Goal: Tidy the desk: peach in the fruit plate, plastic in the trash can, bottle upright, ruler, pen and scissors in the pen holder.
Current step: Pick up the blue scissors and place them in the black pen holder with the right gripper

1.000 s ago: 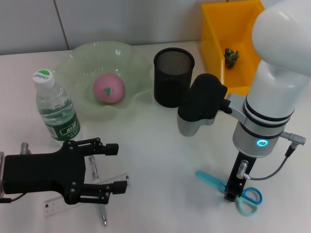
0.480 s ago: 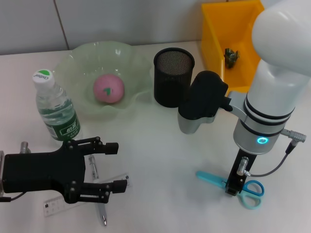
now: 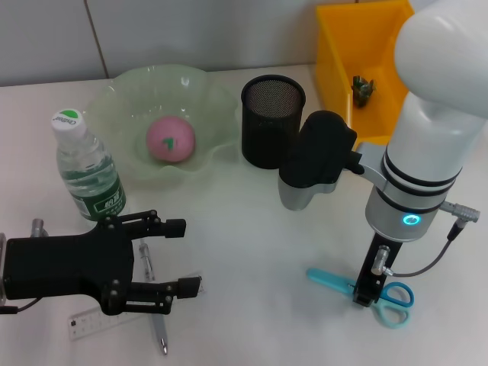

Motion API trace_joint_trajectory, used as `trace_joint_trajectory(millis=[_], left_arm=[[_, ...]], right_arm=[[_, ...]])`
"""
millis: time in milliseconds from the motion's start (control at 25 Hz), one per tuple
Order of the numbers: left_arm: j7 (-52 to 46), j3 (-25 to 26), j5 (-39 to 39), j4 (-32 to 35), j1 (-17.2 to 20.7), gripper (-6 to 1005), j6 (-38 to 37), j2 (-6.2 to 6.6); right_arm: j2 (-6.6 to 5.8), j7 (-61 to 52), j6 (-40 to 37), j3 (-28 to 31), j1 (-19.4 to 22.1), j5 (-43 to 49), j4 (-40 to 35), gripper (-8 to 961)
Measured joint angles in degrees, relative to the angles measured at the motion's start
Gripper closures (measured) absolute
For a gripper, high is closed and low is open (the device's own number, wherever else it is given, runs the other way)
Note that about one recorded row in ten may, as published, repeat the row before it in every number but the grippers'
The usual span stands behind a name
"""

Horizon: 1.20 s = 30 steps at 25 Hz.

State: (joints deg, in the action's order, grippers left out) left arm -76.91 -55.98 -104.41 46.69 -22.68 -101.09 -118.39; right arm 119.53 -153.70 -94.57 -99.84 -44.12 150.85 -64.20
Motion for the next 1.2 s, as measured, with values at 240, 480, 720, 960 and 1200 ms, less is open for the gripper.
trace_joint_trajectory(millis=[240, 480, 720, 960, 1200], left_arm=[[0.0, 0.0, 0.0, -0.2, -0.3, 167, 0.1, 0.00], [0.0, 0.0, 0.0, -0.4, -0.5, 168, 0.2, 0.00], [0.0, 0.0, 0.0, -0.4, -0.5, 168, 0.2, 0.00], [-0.1, 0.0, 0.0, -0.3, -0.5, 169, 0.3, 0.00], [-0.1, 0.6, 0.0, -0.4, -0.6, 170, 0.2, 0.07]], right_arm=[[0.00, 0.1, 0.0, -0.1, -0.1, -0.1, 0.0, 711], [-0.12, 0.2, 0.0, 1.2, -0.1, -0.2, -0.5, 711], [-0.18, 0.8, 0.0, 3.1, 0.1, -0.4, -1.2, 712], [-0.17, 0.9, -0.3, 4.2, 0.0, -0.7, -1.8, 711], [-0.34, 1.4, -1.0, 9.5, -0.2, -3.8, -2.2, 712]])
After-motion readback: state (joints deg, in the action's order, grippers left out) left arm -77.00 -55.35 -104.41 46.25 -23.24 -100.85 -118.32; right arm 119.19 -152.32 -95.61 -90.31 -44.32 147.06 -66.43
